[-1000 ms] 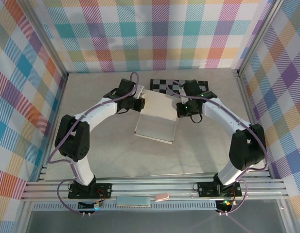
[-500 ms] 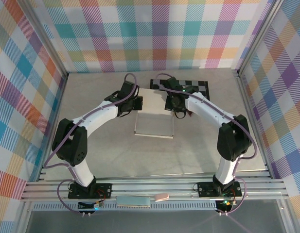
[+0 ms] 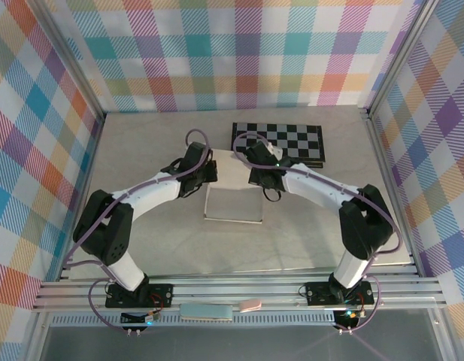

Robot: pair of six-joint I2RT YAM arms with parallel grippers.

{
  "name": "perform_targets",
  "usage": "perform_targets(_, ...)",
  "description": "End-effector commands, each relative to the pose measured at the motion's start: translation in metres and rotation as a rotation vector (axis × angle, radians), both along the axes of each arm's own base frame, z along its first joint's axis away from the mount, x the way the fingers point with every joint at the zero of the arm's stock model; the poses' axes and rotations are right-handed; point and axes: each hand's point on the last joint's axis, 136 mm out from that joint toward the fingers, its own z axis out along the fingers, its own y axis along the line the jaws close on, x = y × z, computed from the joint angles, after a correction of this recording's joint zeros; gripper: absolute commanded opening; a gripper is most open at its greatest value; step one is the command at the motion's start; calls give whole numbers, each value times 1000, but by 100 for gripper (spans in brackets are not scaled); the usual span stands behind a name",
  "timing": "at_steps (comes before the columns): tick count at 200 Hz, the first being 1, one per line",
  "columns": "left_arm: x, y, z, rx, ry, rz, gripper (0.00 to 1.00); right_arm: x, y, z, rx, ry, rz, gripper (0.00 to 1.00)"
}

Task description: Fold the paper box

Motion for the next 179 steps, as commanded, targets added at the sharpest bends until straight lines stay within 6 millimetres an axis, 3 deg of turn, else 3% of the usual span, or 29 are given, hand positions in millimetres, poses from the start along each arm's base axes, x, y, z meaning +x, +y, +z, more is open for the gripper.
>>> perform_targets(1,9,-18,47,-170,-187,-27,0,17,19,32,103,-195,32,0)
perform_targets(48,6,-13,64,-198,-339,-63,0,25,43,40,171,-337,159,0)
perform_targets(119,11,83,65,-172,-409,135,0,53,125,31,265,-317,382,0)
perform_targets(146,23,92,58,-206,-419,125,0,69,147,26,243,-335,454,0)
perform_targets(179,31,105,44,-225,-472,135,0,79,161,18,218,-373,517,0)
